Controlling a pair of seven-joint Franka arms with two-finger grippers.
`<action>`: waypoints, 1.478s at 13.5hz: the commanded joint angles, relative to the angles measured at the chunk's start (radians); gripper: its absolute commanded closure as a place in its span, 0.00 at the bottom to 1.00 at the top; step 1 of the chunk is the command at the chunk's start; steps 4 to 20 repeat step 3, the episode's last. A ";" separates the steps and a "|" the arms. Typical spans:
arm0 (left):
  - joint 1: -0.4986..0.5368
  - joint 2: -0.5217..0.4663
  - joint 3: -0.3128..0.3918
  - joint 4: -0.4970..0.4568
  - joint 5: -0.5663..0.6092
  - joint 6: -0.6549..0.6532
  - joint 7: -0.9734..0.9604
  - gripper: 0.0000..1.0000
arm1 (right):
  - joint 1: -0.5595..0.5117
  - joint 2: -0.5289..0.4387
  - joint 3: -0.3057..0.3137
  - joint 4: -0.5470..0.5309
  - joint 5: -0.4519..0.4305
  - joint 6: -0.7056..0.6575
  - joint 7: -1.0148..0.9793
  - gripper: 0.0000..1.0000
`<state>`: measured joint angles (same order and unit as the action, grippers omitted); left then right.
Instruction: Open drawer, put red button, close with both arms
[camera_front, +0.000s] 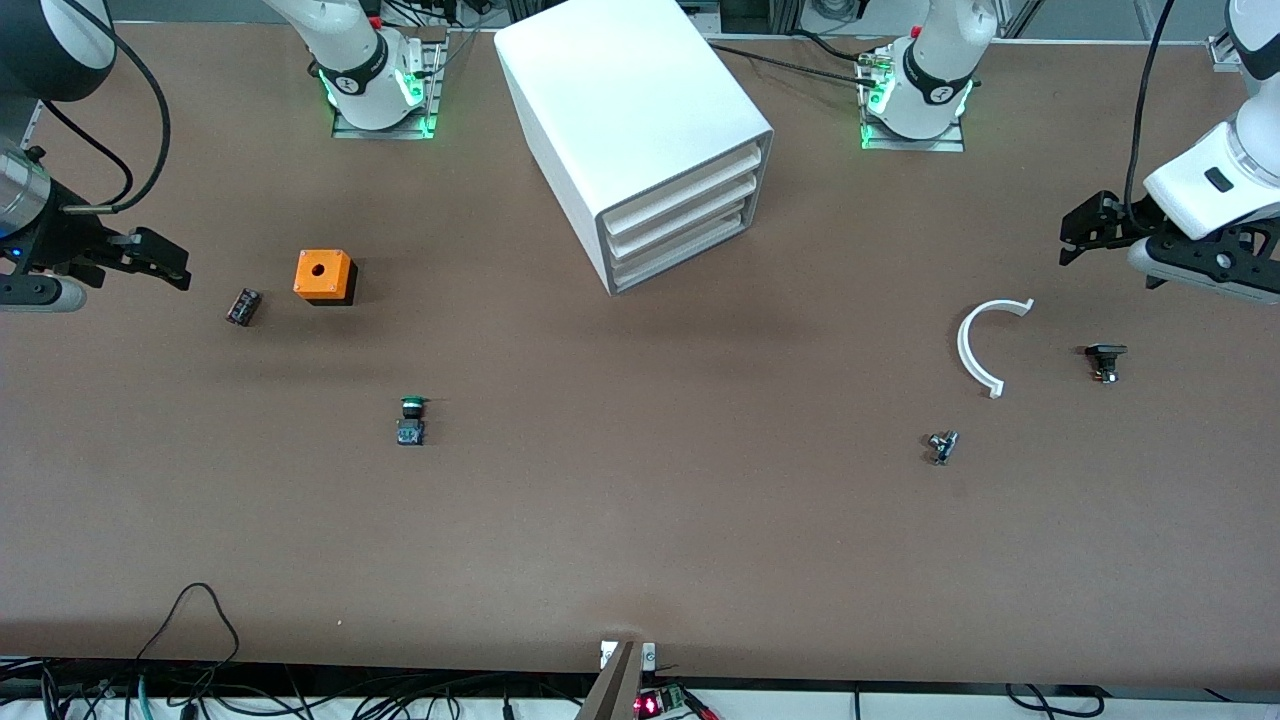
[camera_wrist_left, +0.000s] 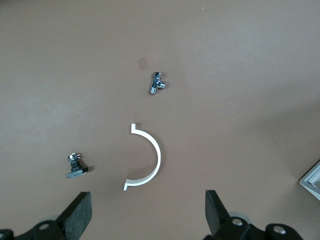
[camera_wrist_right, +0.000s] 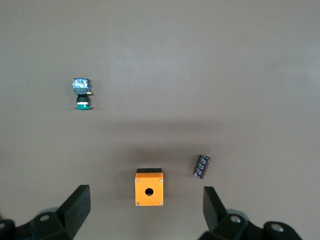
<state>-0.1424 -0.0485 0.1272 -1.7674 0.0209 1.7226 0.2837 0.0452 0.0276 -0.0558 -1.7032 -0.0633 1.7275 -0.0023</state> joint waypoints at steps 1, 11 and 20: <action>-0.003 0.029 0.005 0.048 0.027 -0.035 0.014 0.00 | -0.001 -0.041 -0.004 -0.032 0.014 -0.005 -0.016 0.00; -0.003 0.030 0.006 0.049 0.025 -0.035 0.012 0.00 | -0.001 -0.046 -0.004 -0.039 0.016 -0.002 -0.016 0.00; -0.003 0.030 0.006 0.049 0.025 -0.035 0.012 0.00 | -0.001 -0.046 -0.004 -0.039 0.016 -0.002 -0.016 0.00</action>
